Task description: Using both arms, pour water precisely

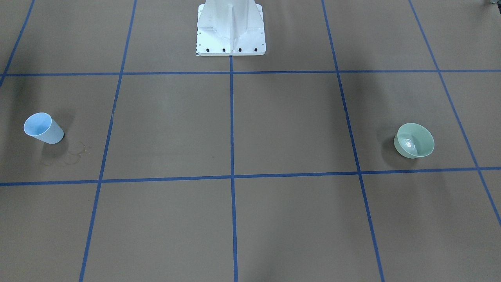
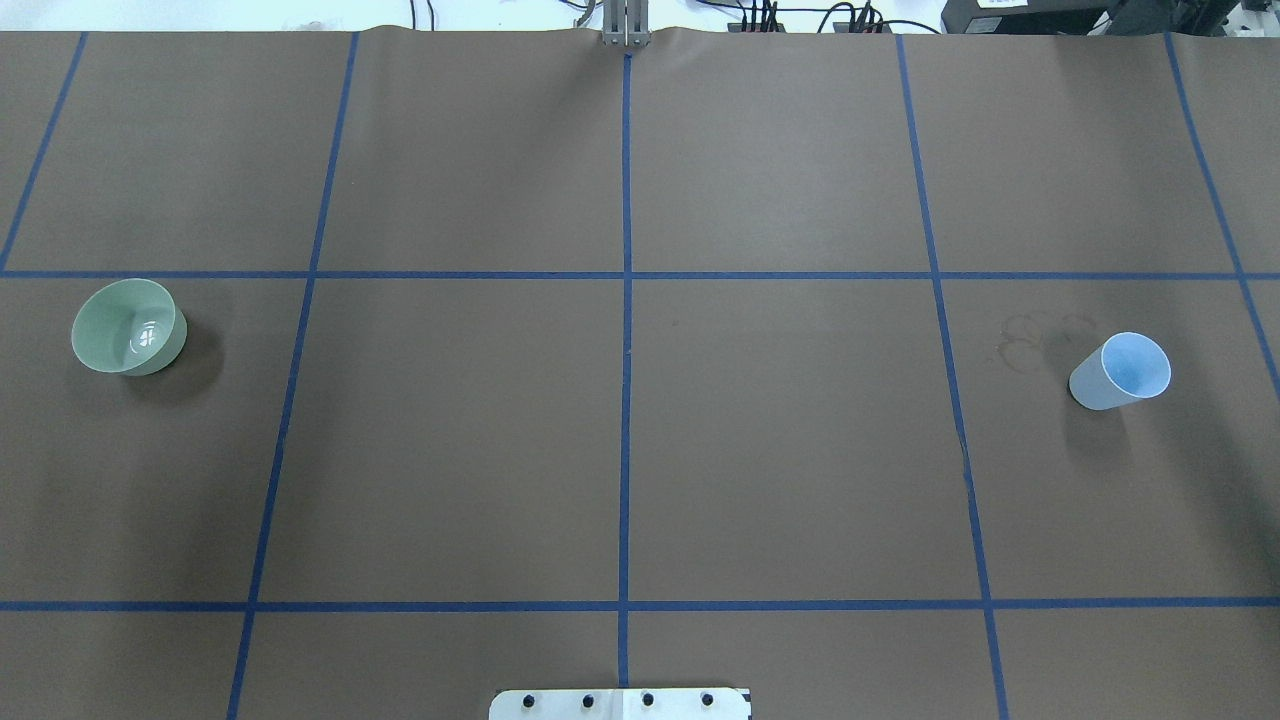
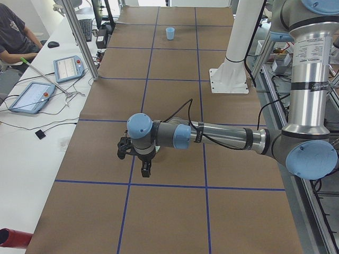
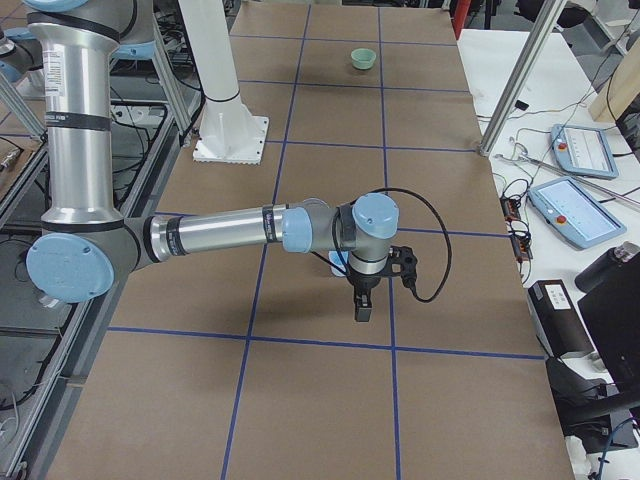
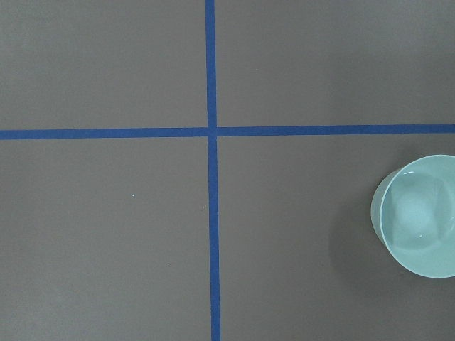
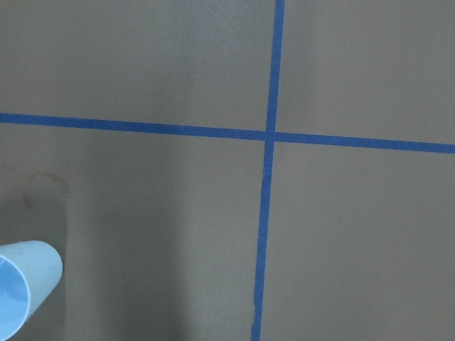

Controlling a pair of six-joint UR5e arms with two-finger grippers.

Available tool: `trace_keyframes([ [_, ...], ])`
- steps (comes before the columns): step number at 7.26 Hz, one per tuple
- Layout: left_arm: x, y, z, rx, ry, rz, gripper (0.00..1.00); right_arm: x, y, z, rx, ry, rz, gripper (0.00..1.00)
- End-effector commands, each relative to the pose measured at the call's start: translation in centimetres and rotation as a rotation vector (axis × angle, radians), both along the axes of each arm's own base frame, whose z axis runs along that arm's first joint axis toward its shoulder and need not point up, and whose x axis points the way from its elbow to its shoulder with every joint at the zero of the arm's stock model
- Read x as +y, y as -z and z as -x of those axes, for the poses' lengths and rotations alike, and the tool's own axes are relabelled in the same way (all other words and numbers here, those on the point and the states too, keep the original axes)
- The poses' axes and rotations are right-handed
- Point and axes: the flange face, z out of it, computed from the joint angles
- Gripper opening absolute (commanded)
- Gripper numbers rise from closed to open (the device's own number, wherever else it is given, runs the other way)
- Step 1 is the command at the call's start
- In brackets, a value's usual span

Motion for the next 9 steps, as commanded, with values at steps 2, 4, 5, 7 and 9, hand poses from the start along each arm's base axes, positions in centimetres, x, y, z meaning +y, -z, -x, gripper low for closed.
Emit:
trace_keyframes([
  [2,0.0,-0.1,-0.2,0.005,0.022,0.03,1.0,0.0,0.0,0.2,-0.008,0.007,-0.002,1.0],
  [4,-0.6,0.3,-4.0,0.003,-0.054,-0.016,1.0,0.1,-0.1,0.2,-0.011,0.007,0.001,1.0],
  [5,-1.1,-0.2,-7.3,0.01,-0.091,-0.032,1.0,0.1,-0.1,0.2,-0.013,0.007,0.0,1.0],
  [7,-3.2,-1.2,-11.5,0.031,-0.038,0.014,1.0,0.2,-0.4,0.2,-0.014,0.009,0.005,1.0],
  [9,-4.3,-2.5,-15.0,0.047,-0.07,-0.022,1.0,0.5,-0.3,0.3,-0.039,0.011,0.007,1.0],
])
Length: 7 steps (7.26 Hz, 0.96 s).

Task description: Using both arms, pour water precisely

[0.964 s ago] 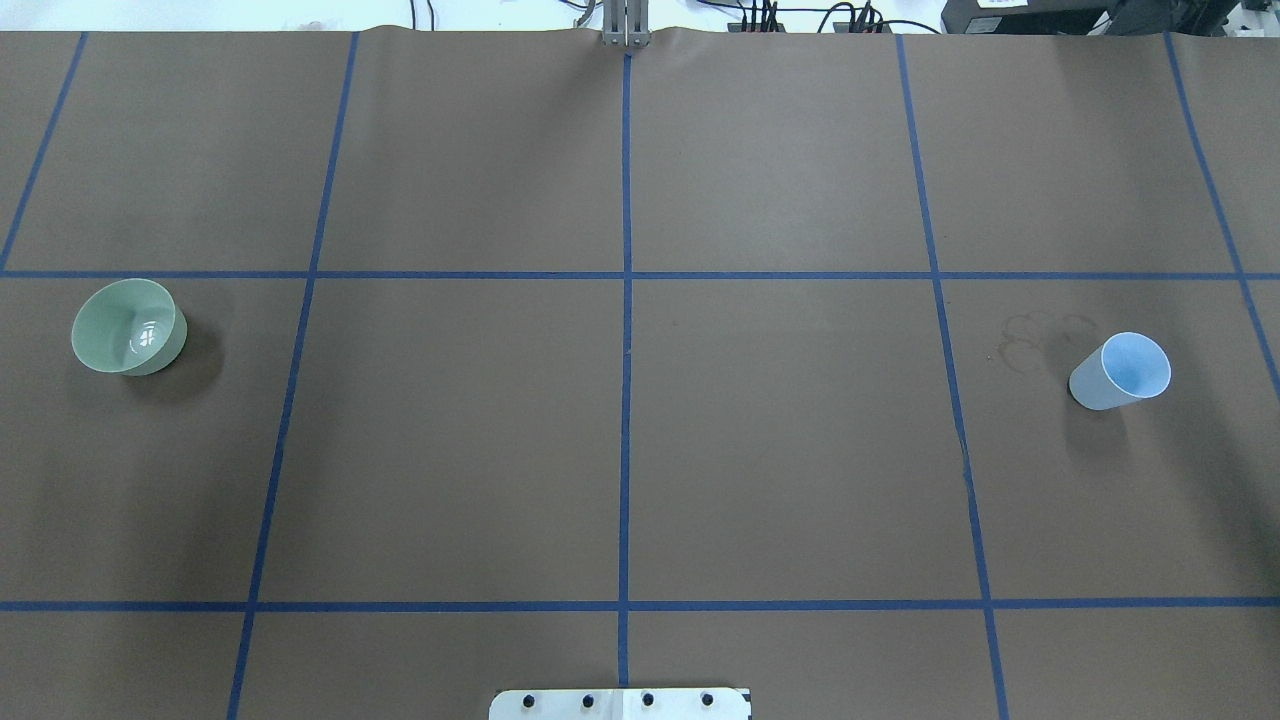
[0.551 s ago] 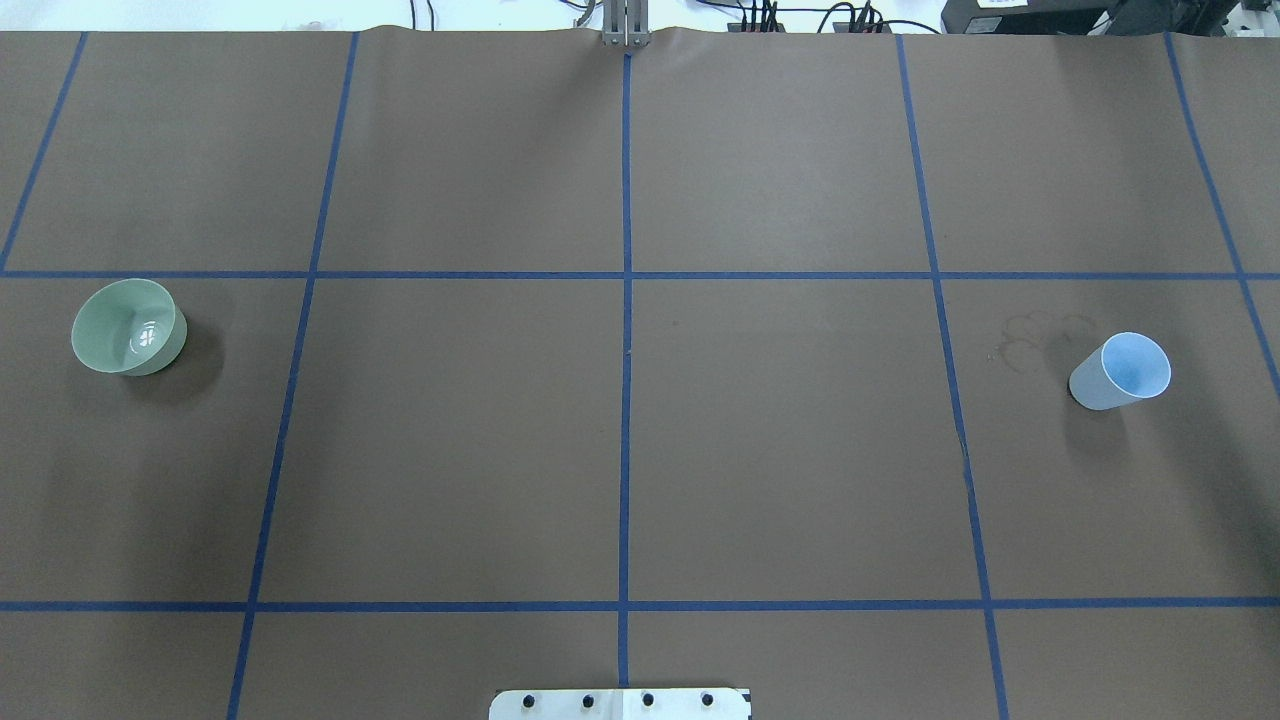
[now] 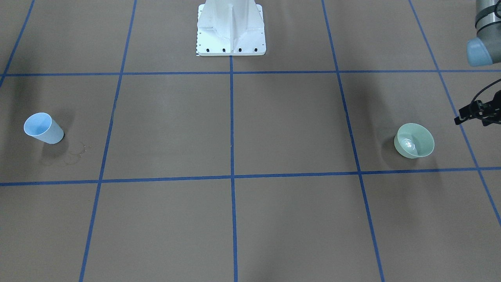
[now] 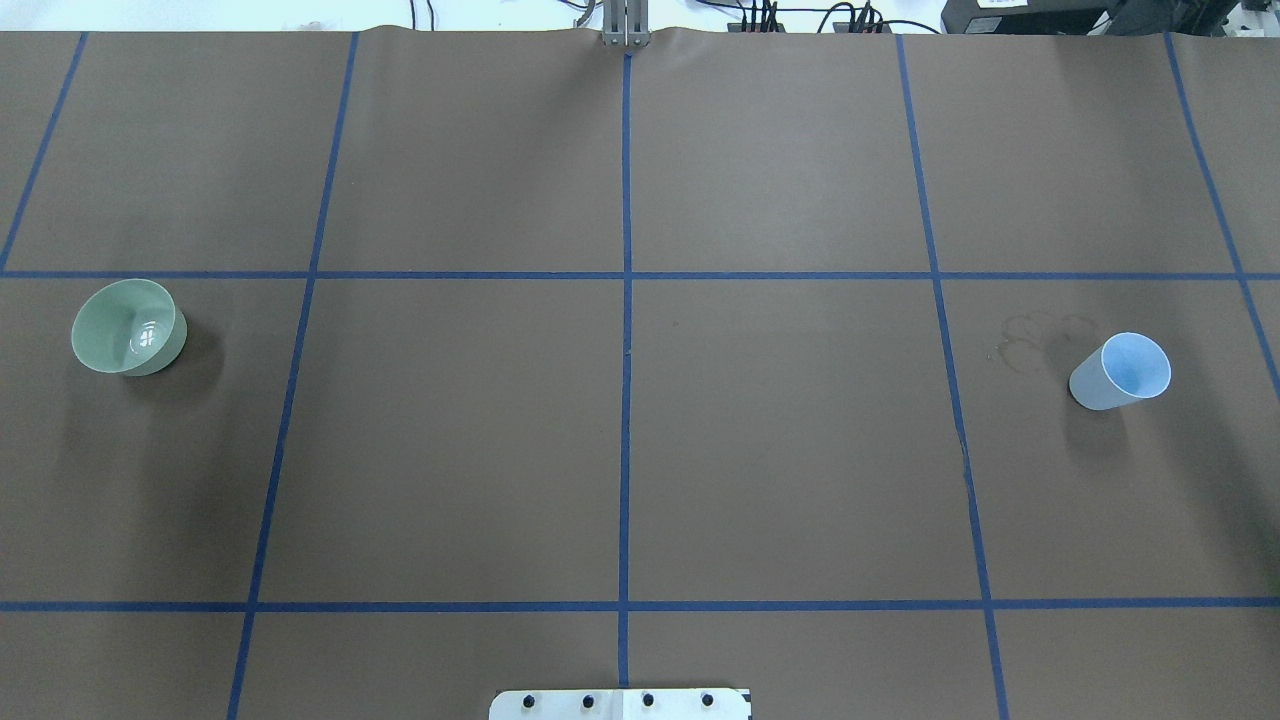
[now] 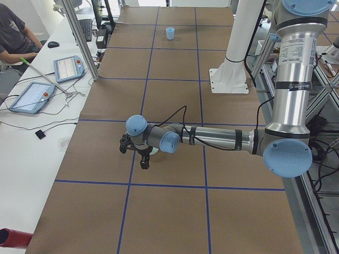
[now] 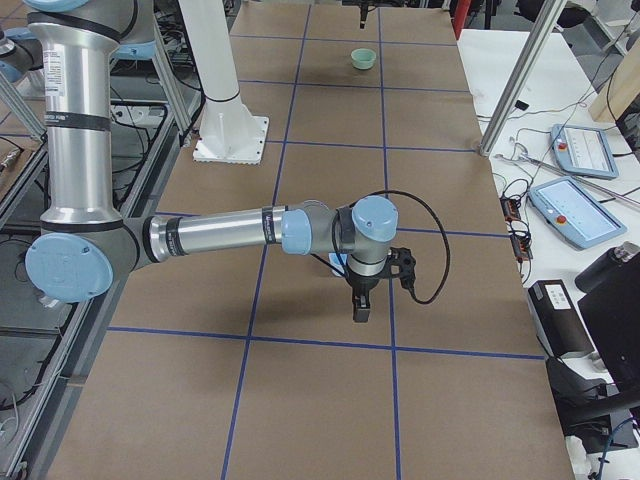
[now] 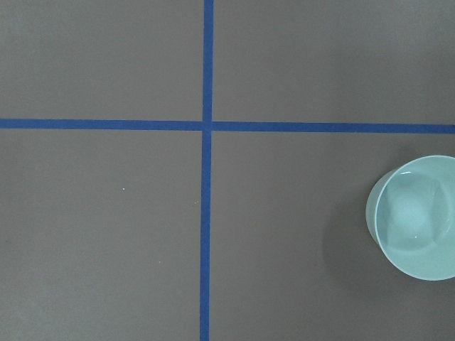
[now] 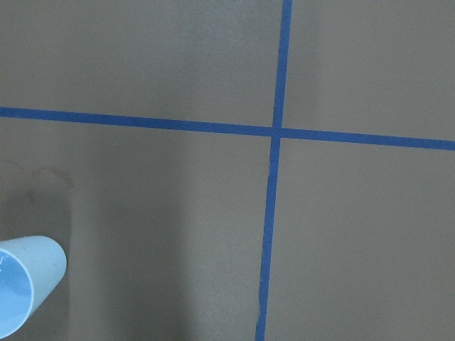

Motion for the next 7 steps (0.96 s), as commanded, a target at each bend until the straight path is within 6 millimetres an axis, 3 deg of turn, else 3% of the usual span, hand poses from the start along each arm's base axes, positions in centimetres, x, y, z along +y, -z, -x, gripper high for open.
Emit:
trace_keyframes([
  [1,-1.2,-0.4,-4.3,0.021,-0.005,0.003,1.0,0.4,-0.1,0.2,-0.027,0.002,0.009,1.0],
  [2,-2.1,-0.3,-6.5,0.021,-0.018,0.021,1.0,0.4,-0.1,0.2,-0.028,0.003,0.008,1.0],
  [4,-2.4,-0.6,-8.4,0.019,-0.044,0.032,0.99,0.4,-0.2,0.2,-0.027,0.003,0.009,1.0],
  [6,-2.2,-1.1,-8.9,0.016,-0.054,0.042,0.83,0.4,-0.3,0.2,-0.027,0.002,0.012,1.0],
  [7,-2.2,-1.5,-9.0,0.013,-0.055,0.048,0.79,0.5,-0.3,0.2,-0.027,0.003,0.011,1.0],
])
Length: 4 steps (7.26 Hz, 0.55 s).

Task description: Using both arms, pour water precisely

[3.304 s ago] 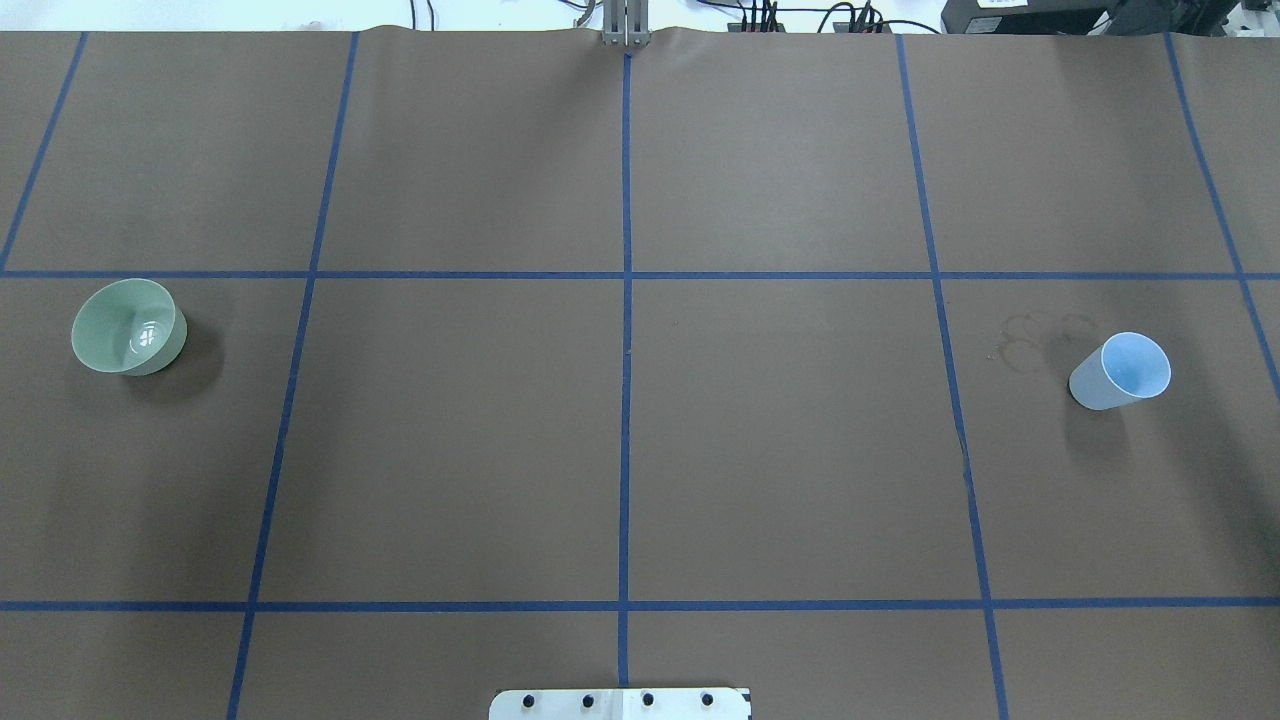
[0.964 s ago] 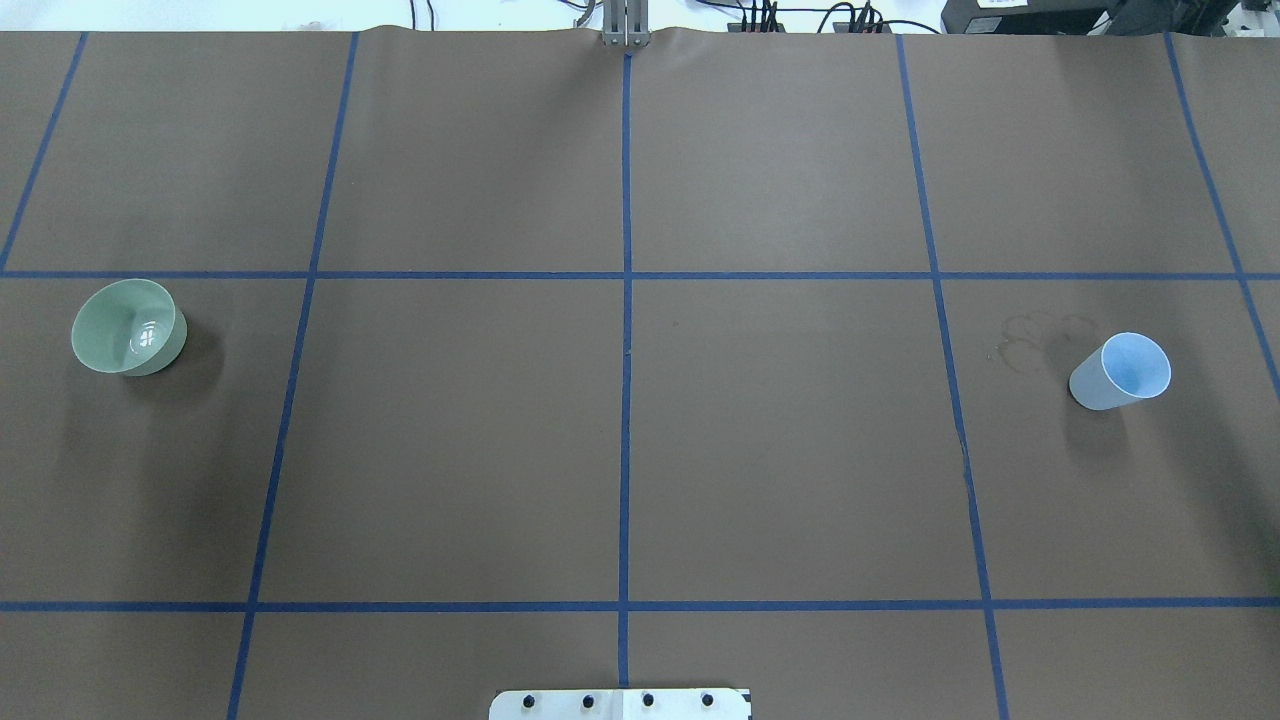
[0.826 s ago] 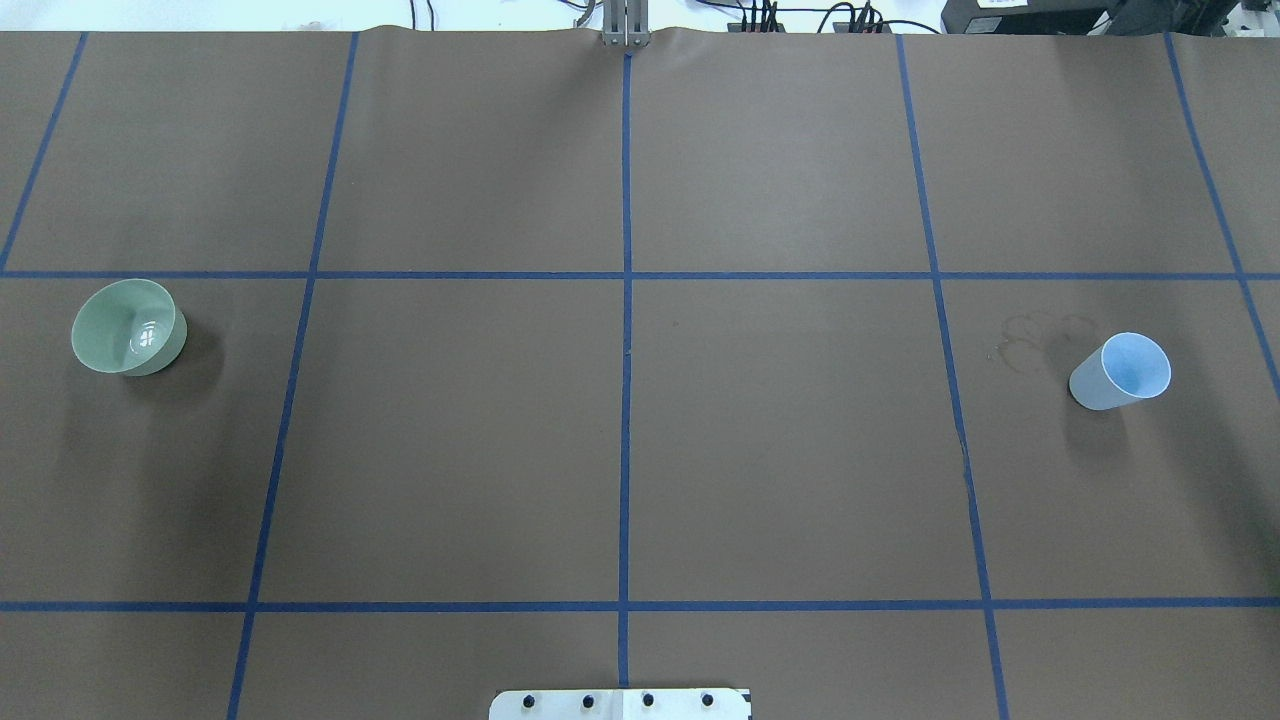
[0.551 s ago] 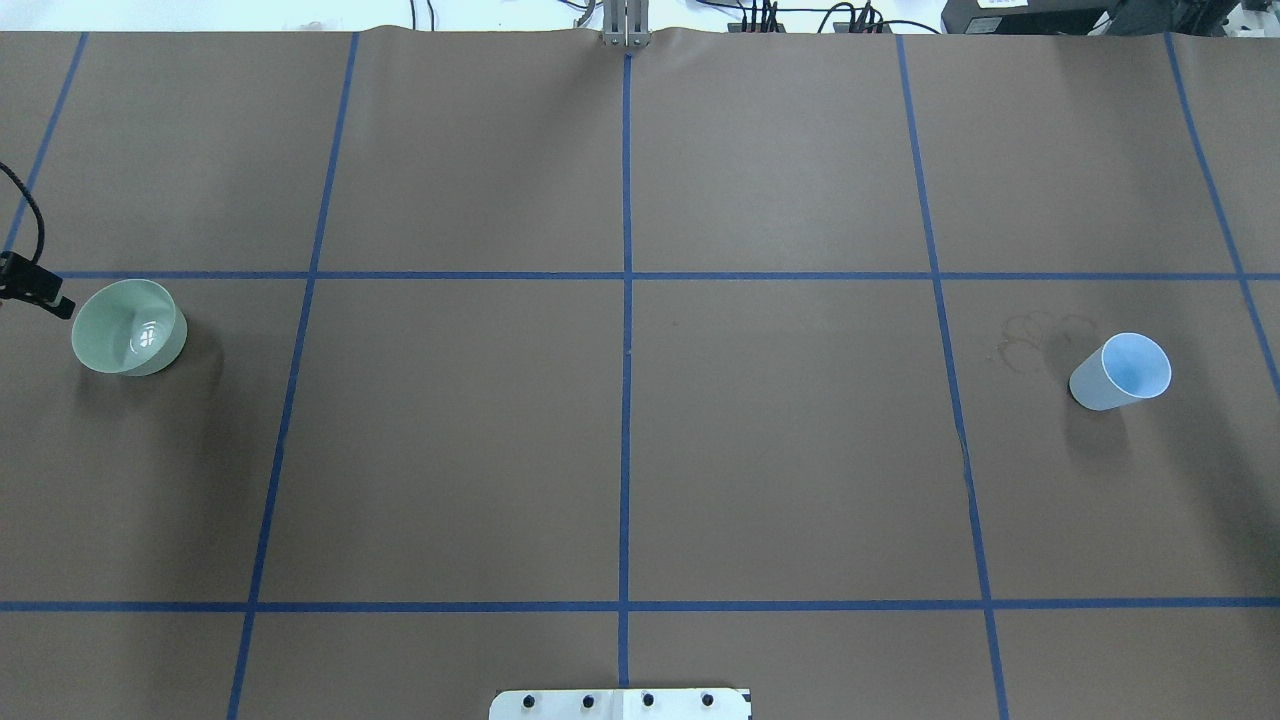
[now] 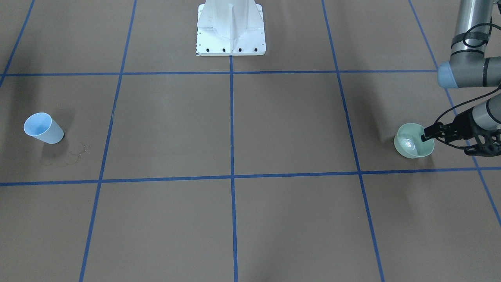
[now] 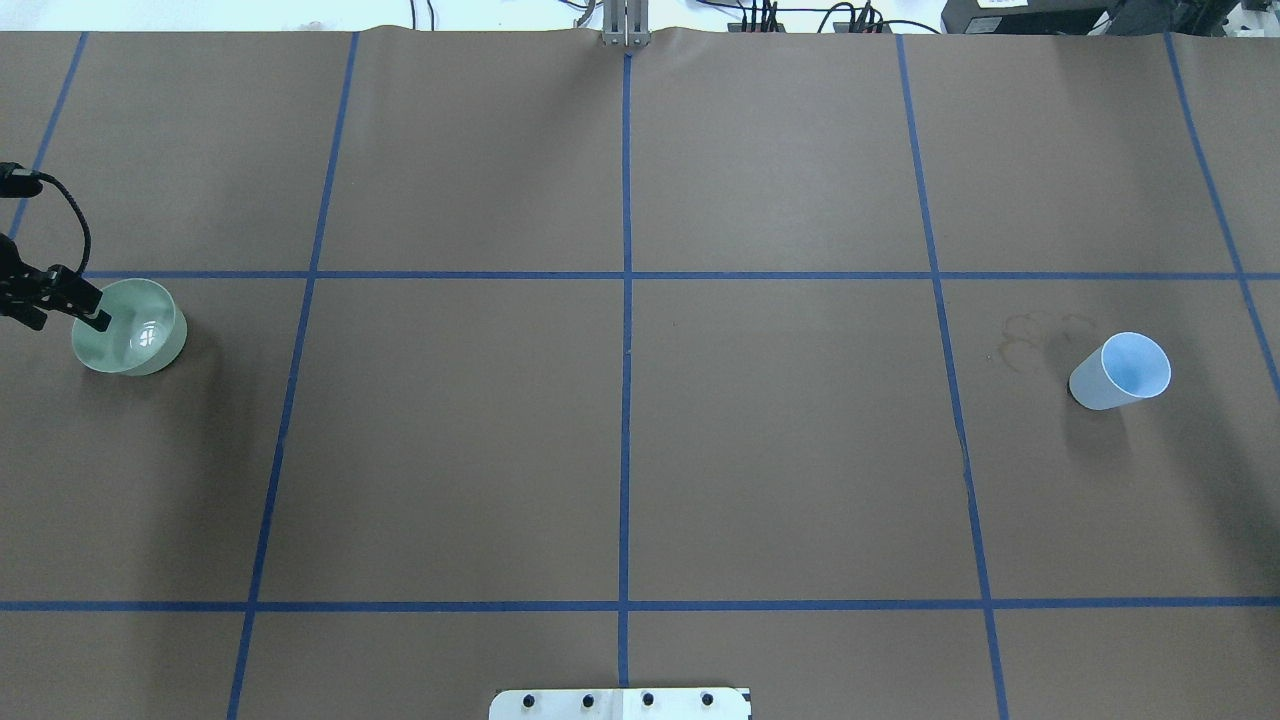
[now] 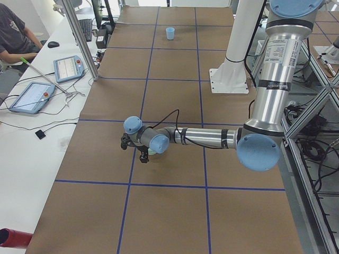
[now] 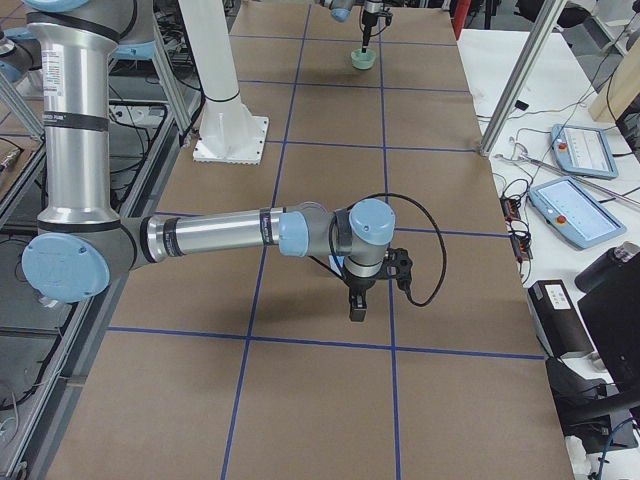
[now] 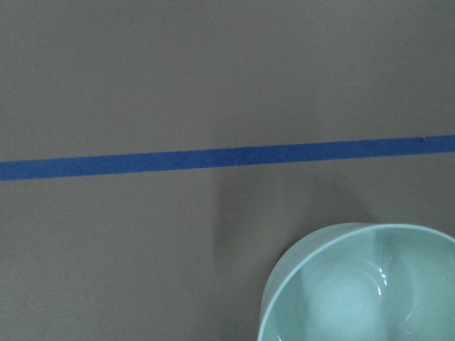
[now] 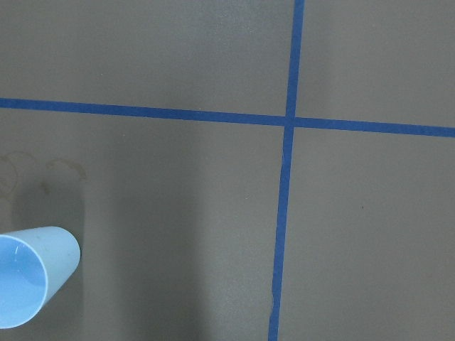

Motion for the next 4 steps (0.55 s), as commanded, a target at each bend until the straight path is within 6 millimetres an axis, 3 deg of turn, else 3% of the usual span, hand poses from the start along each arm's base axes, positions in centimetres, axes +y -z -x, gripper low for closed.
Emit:
trace_keyframes([
  [1,-0.32,-0.2,-0.56,-0.001,-0.006,0.002,0.79,0.17,-0.15,0.06,0.0,0.002,0.002,1.0],
  [2,-0.59,-0.3,-0.69,-0.002,-0.006,0.005,0.79,0.17,-0.23,0.06,0.0,0.002,0.003,1.0],
  [3,-0.56,-0.29,-0.78,-0.001,-0.007,0.007,0.56,0.18,-0.17,0.06,0.0,0.002,0.003,1.0],
  [4,-0.56,-0.2,-0.79,0.0,-0.001,0.014,0.01,0.17,-0.07,0.07,-0.002,0.002,0.0,1.0],
])
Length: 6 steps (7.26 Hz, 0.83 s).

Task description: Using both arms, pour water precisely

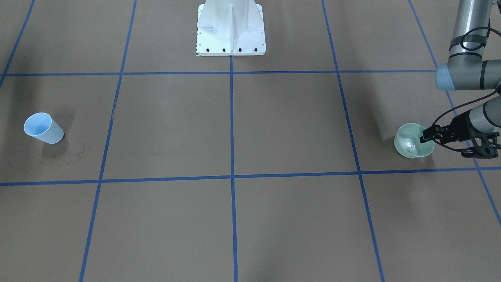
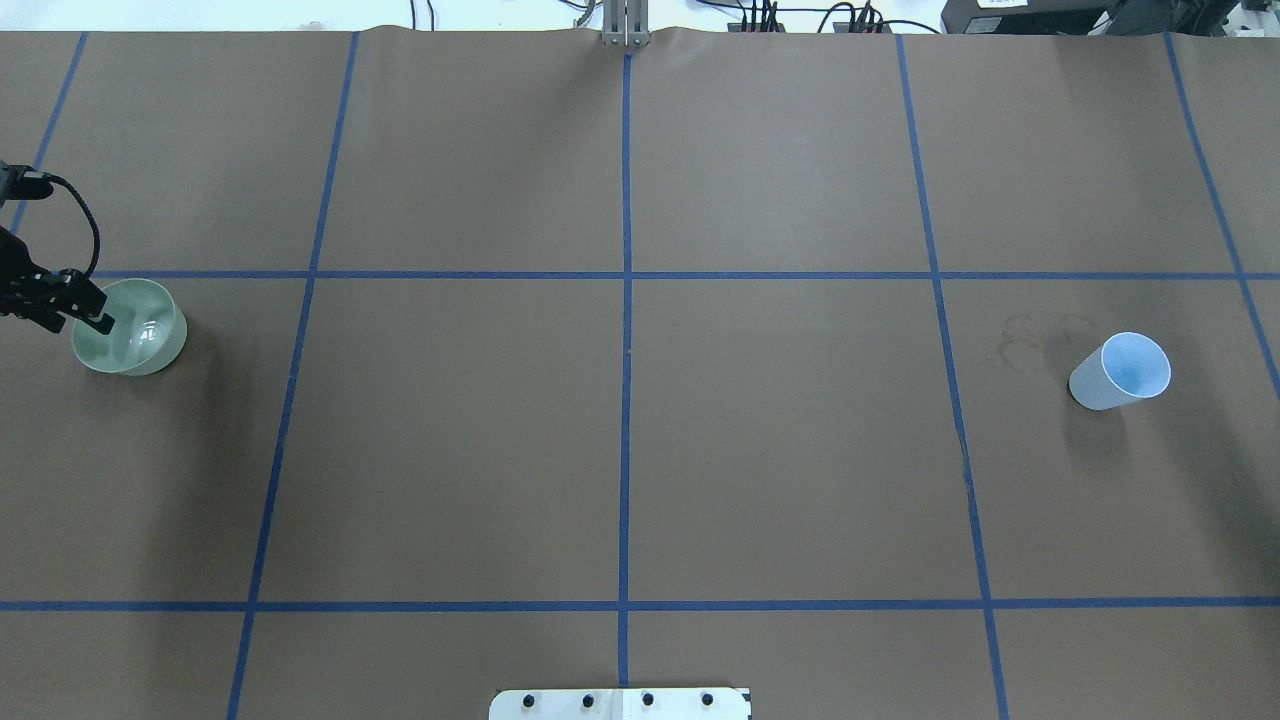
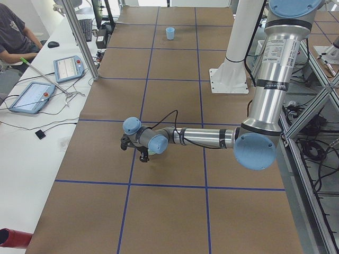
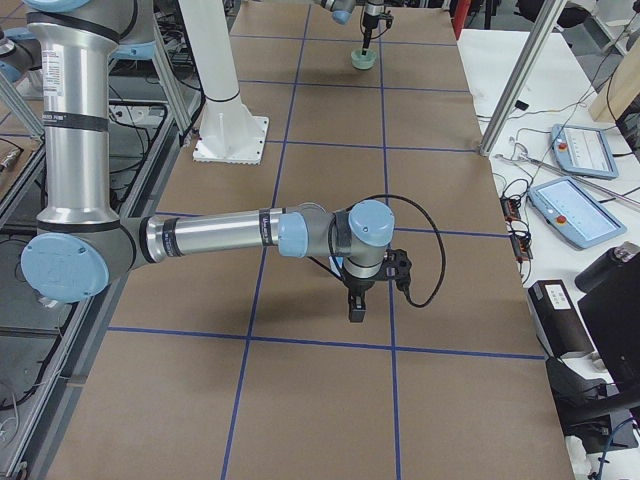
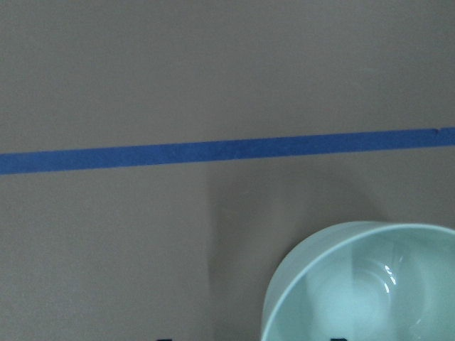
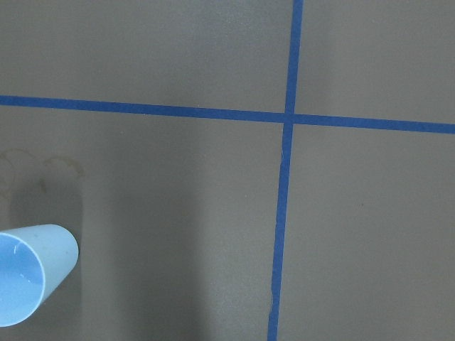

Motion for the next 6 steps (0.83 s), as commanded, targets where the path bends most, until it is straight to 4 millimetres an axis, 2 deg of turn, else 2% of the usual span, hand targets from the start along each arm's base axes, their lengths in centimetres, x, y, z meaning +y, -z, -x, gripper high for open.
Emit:
trace_keyframes([
  [1,-0.1,0.2,-0.1,0.003,0.005,0.007,0.0,0.0,0.1,0.2,-0.021,0.001,0.001,1.0],
  [2,-0.5,1.3,-0.2,0.013,0.012,-0.001,0.0,0.0,0.3,0.2,-0.026,0.001,0.0,1.0],
  [3,-0.5,4.6,-0.8,0.092,0.028,0.046,0.0,0.0,0.4,0.2,-0.034,0.002,-0.001,1.0],
  [5,-2.0,16.6,-2.5,0.219,0.133,0.152,0.0,0.0,0.6,0.4,-0.057,0.003,-0.005,1.0],
  [6,-1.3,22.4,-6.8,0.247,0.139,0.209,0.0,-0.2,0.8,0.6,-0.059,0.004,-0.027,1.0],
])
